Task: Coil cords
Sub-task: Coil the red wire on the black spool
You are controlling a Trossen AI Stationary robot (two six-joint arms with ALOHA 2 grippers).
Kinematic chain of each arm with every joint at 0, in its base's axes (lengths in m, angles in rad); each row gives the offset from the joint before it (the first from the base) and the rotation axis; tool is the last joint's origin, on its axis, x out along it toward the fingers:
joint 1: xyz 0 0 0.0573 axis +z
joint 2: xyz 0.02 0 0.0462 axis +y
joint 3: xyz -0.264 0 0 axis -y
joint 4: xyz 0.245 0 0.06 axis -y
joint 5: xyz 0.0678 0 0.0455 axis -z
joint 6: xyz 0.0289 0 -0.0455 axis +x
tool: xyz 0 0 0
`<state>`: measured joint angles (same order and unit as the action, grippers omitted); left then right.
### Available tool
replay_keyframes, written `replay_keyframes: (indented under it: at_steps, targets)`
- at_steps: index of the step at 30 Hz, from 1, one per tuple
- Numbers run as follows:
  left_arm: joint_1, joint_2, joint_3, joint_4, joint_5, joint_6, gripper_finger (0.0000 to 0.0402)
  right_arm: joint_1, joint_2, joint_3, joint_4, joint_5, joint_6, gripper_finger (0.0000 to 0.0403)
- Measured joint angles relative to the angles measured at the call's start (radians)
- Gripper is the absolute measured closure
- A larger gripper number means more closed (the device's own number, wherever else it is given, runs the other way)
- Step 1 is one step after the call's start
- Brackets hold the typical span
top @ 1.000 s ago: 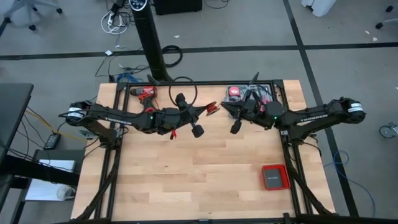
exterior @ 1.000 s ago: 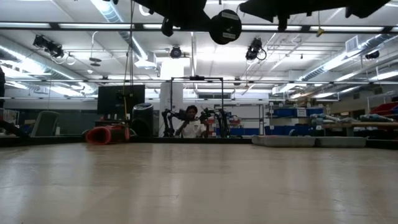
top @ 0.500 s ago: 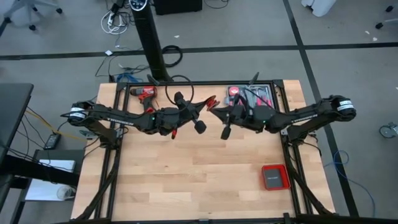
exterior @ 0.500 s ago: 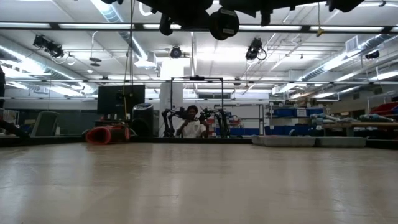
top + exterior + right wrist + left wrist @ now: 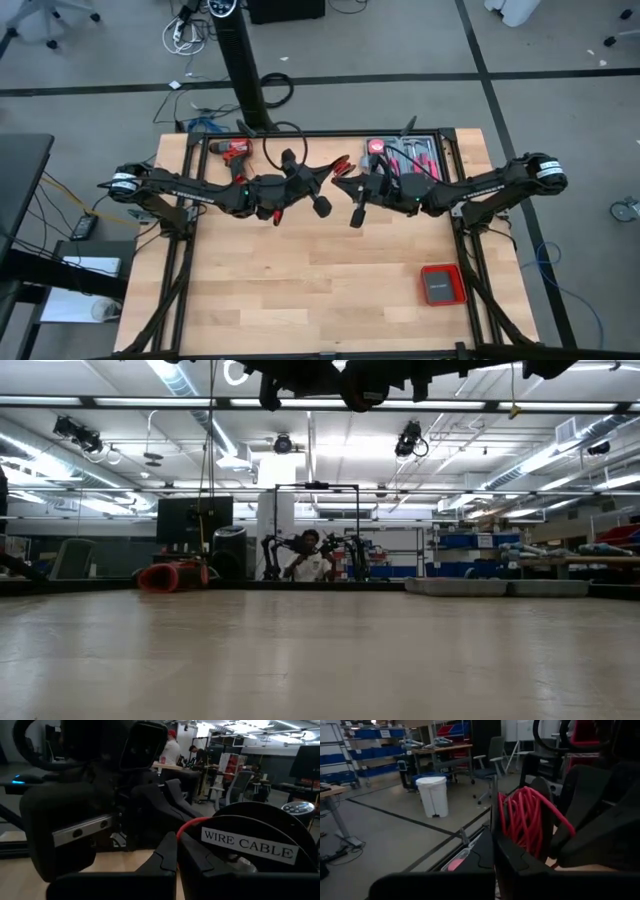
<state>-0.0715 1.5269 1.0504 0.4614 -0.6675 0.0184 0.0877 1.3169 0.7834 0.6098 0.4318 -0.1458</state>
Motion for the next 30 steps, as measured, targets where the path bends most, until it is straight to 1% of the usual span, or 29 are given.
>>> replay_keyframes:
  at_steps: [8,10,20,30]
  targets:
    - [-0.01,0.0,-0.002,0.046,0.026,-0.002,0.0402,0.001,0.005,0.0,-0.013,0.006,0.005,0.04]
    - [-0.011,0.0,-0.002,0.047,0.028,-0.003,0.0402,0.001,0.005,0.0,-0.015,0.006,-0.018,0.0398]
    - [-0.014,0.0,0.0,0.056,0.035,-0.005,0.0402,0.003,0.006,-0.001,-0.023,0.015,-0.034,0.0353]
    - [-0.014,0.0,0.0,0.051,0.044,-0.001,0.0402,0.006,0.007,-0.002,-0.034,0.005,-0.031,0.0353]
